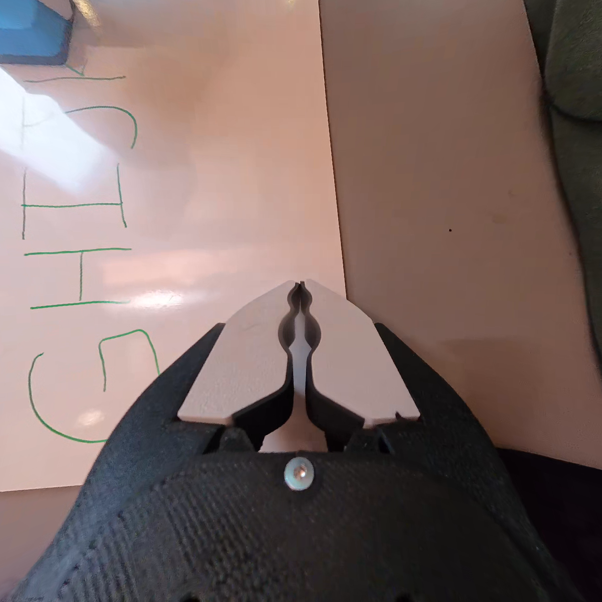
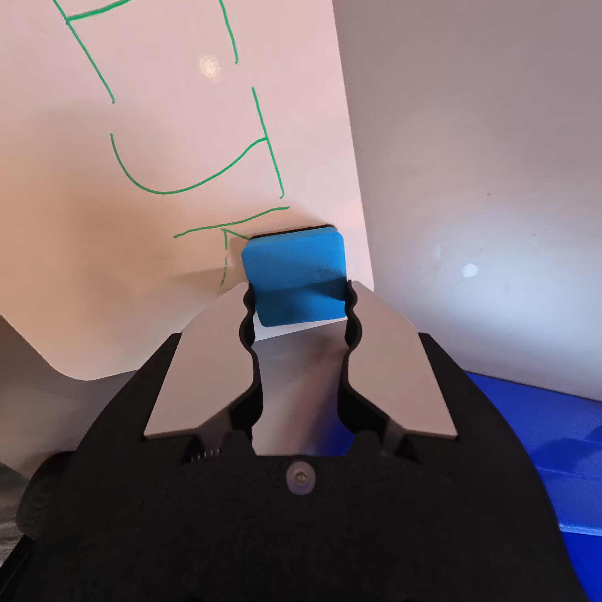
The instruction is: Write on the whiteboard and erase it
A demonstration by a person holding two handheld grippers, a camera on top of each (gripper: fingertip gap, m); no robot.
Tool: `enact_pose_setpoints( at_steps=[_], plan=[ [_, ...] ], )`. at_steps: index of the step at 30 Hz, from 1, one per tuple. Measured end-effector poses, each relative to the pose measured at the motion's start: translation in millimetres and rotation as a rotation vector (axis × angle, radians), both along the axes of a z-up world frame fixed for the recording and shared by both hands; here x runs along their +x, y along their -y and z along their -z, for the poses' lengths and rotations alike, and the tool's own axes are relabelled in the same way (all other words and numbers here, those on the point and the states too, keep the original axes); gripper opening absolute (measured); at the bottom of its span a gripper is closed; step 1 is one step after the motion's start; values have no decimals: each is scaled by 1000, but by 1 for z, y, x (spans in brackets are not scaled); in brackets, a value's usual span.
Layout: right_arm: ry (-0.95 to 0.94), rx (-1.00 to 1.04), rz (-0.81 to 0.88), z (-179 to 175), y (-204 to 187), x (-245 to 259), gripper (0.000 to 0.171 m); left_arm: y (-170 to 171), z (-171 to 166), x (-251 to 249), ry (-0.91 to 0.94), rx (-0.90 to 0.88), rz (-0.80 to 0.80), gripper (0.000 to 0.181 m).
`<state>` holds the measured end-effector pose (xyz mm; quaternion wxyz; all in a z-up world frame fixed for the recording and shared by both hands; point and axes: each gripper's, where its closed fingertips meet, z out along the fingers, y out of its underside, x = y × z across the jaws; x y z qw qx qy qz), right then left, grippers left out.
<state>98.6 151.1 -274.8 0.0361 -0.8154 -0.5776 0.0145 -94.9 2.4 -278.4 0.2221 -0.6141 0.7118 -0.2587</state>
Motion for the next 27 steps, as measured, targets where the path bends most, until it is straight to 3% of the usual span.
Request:
enact_pose_setpoints(
  at_steps=[6,12,18,24,27],
  plan=[
    [65,-71,-199,0,50,-11,54,0,0,1,-6,-3,-3,0],
    [25,-30,8,1,-5,-1,54,1,1,1,-9,7,-4,0],
    [75,-108,-205,0,73,-19,53,2,1,2,-23,9,-5,0],
    [62,-68,41,1,-9,-10,54,4,1,4,-17,13,-3,0],
    [119,-136,-60,1,30,-5,54,4,1,4,-13,6,-2,0]
  ],
)
